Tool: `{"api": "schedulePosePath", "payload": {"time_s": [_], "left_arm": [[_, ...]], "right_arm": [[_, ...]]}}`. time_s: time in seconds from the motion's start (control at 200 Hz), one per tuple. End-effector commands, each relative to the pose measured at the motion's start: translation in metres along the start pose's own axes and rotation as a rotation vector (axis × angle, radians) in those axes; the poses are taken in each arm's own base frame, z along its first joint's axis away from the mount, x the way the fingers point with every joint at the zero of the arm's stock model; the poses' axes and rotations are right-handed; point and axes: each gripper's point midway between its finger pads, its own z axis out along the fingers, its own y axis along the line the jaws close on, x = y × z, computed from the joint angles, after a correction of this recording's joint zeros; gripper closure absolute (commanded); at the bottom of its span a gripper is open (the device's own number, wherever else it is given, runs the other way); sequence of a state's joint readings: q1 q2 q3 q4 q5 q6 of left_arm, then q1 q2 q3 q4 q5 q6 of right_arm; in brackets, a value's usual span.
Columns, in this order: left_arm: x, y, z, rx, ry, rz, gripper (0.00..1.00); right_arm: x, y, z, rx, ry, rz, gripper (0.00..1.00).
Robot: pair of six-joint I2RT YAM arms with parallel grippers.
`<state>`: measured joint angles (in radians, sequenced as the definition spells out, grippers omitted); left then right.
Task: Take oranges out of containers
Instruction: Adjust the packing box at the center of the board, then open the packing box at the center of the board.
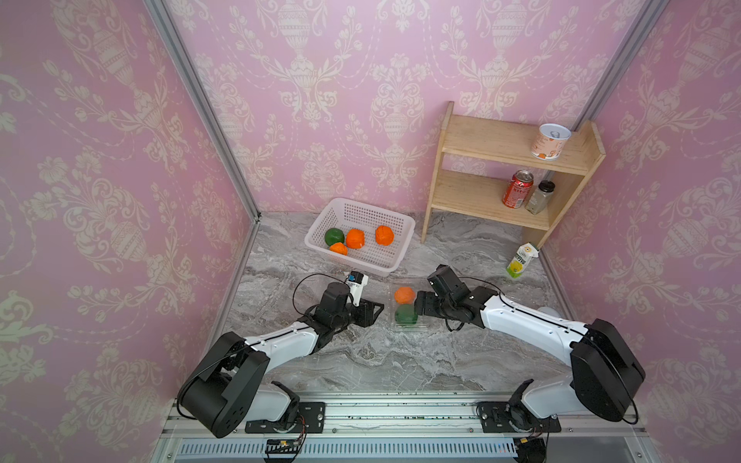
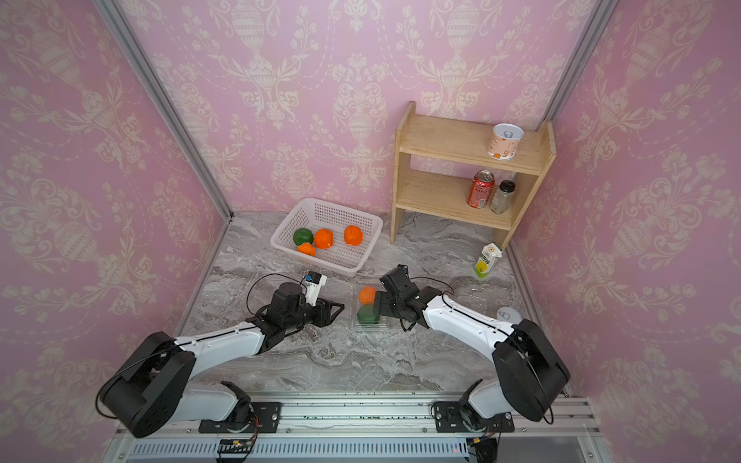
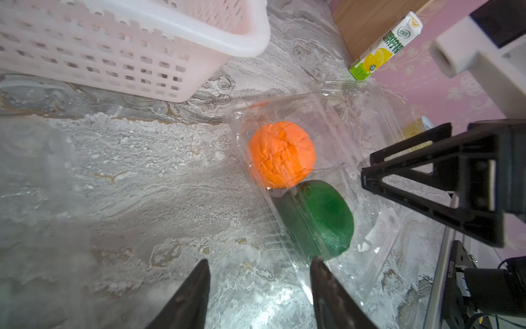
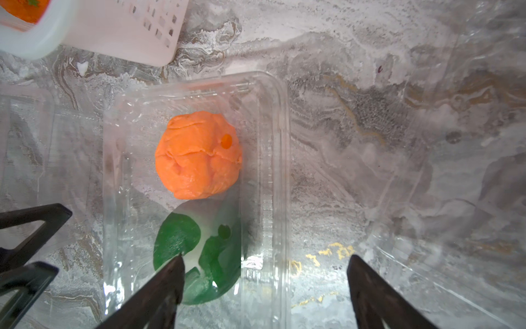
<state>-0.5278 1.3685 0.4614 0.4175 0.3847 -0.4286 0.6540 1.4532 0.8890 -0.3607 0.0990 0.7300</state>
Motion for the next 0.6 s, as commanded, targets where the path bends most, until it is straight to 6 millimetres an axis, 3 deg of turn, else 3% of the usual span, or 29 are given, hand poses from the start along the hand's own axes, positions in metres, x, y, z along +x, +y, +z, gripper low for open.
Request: {"api": "schedulePosePath", "payload": {"time_s": [0.0, 0.225, 0.595], "left_arm": [[0.006, -0.011, 0.001, 0.07, 0.01, 0.007, 0.43], [0.011, -0.009, 0.001, 0.067, 0.018, 0.021, 0.44], [0.027, -0.007, 0.017, 0.076, 0.111, -0.019, 0.47]], "right_arm": [[-0.007, 0.006, 0.003, -0.024, -0.014, 0.003, 0.1], [-0.002, 0.008, 0.015, -0.043, 0.002, 0.039, 0.12], [0.003, 0.0, 0.017, -0.025, -0.011, 0.062, 0.15]]}}
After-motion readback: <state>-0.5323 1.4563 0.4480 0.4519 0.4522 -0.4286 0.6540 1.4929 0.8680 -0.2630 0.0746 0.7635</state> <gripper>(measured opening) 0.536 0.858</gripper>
